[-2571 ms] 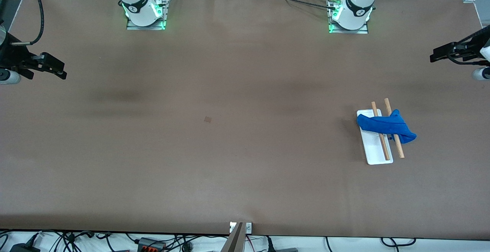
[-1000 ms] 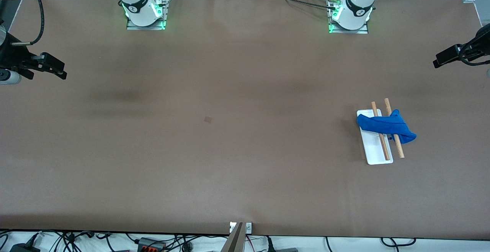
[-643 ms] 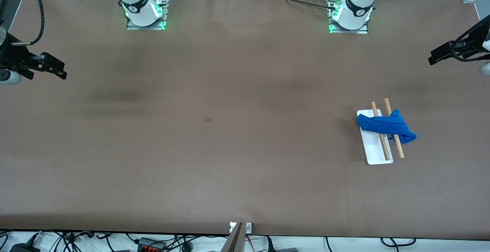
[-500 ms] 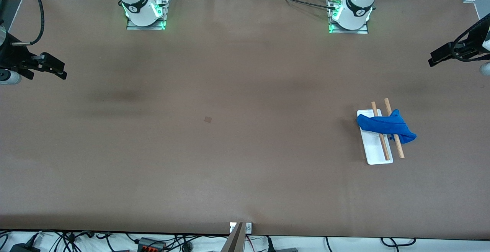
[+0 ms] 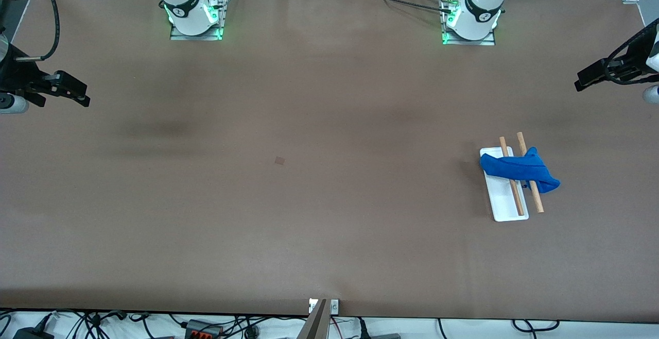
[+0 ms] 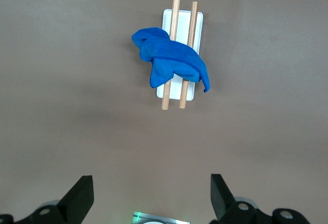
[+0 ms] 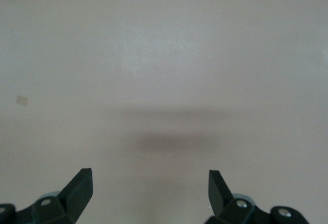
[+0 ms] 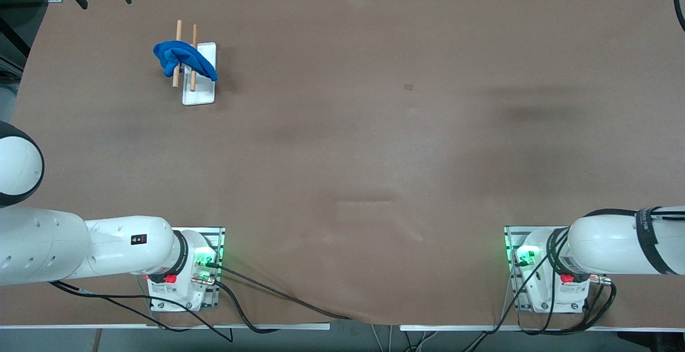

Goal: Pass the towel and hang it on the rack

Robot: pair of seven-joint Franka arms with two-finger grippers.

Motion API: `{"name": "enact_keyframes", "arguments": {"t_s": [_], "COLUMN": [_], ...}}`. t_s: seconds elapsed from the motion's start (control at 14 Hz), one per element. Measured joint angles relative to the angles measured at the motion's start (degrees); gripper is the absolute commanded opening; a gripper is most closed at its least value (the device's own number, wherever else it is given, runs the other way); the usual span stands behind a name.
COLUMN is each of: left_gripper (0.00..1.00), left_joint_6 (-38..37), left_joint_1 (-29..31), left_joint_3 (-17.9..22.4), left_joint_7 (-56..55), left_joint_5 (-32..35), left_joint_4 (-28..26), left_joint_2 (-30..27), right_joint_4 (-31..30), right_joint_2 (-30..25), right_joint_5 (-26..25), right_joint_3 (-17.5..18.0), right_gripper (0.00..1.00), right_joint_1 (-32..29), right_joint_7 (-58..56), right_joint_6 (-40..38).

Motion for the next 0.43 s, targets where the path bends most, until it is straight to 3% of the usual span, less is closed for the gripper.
{"name": "enact_keyframes", "arguments": {"t_s": [0.43], "left_gripper": [1.00], "left_joint_6": [0.0], "left_joint_1": [0.0], "left_joint_3": [-0.3], "left_joint_7": [0.0], "left_joint_5": [0.0], "left_joint_4": [0.0], "left_joint_2": [0.0], "right_joint_4": [0.0], "right_joint_2": [0.1], "right_joint_5": [0.0], "right_joint_3": [0.0], "right_gripper": [1.00], "right_joint_1": [0.0], "right_joint_7": [0.0], "right_joint_6": [0.0]}}
